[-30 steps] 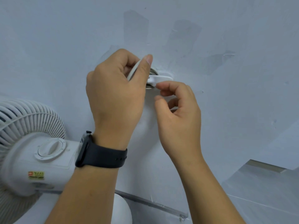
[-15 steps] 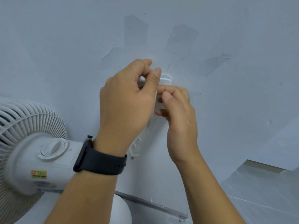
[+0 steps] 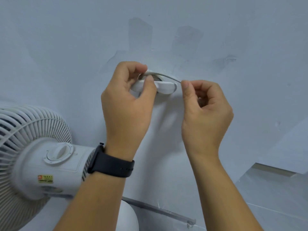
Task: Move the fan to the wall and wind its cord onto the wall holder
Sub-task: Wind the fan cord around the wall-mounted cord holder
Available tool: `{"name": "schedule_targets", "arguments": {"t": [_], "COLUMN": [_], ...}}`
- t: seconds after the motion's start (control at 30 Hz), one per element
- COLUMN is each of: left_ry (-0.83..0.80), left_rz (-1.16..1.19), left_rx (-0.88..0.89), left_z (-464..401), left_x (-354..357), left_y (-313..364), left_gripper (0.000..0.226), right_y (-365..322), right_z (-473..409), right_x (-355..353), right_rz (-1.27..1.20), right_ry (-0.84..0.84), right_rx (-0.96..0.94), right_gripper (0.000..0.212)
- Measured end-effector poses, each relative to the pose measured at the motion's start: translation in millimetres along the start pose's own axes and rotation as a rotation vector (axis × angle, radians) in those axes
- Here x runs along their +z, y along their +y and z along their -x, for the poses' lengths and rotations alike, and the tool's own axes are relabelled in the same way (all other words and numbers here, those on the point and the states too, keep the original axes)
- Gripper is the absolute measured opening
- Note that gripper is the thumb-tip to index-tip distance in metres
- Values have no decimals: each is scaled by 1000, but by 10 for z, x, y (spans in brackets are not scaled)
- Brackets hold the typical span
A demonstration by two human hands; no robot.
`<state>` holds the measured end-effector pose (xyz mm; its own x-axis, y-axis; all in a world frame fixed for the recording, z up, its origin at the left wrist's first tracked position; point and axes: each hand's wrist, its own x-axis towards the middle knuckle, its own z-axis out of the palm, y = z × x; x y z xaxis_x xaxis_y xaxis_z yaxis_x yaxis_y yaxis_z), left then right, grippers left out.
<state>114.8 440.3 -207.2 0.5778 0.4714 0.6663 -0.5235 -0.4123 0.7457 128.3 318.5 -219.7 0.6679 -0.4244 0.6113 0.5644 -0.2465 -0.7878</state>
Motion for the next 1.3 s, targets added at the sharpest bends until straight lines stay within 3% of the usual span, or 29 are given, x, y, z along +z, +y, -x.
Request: {"name": "schedule_targets", "arguments": {"t": [0.1,0.27,0.47,0.6,0.7,0.83,1.0,1.13,1.2,1.3], "left_ry": [-3,-96,-347,-424,-429,-432,-408,-178,-77,-47], "left_rz": [-140,-184,-328,-296,-242,-195,-25,146,124,-1], "left_rx": [85,144,146,63,22,14,-67,-179,-299,-367], "left_z": [49,73,99,104,125,125,123,208,200,134], "left_x": [-2,-77,-155,-182,-180,-200,-222,-170,-169,-259], "left_y": [-23,-82,-163,-165,-158,-163,-177,-86,-73,-174], "left_gripper": [24,36,69,76,75,73,67,55,41,21], "right_y": [7,56,46,89,211,204,96,44,48,43], "right_z": [-30,-81,-100,24,181,250,241,217,182,173], "right_x": [1,60,93,87,116,151,148,124,104,96], "right_rz": [97,243,303,367,430,560,538,472,416,264], "right_ry": [35,107,28,-99,-258,-291,-379,-434,-455,-486], "right_rx": [-111,-267,-184,-145,-155,-236,-285,-302,-274,-153], "right_gripper": [8,11,12,8,12,23,34,39,39,33]}}
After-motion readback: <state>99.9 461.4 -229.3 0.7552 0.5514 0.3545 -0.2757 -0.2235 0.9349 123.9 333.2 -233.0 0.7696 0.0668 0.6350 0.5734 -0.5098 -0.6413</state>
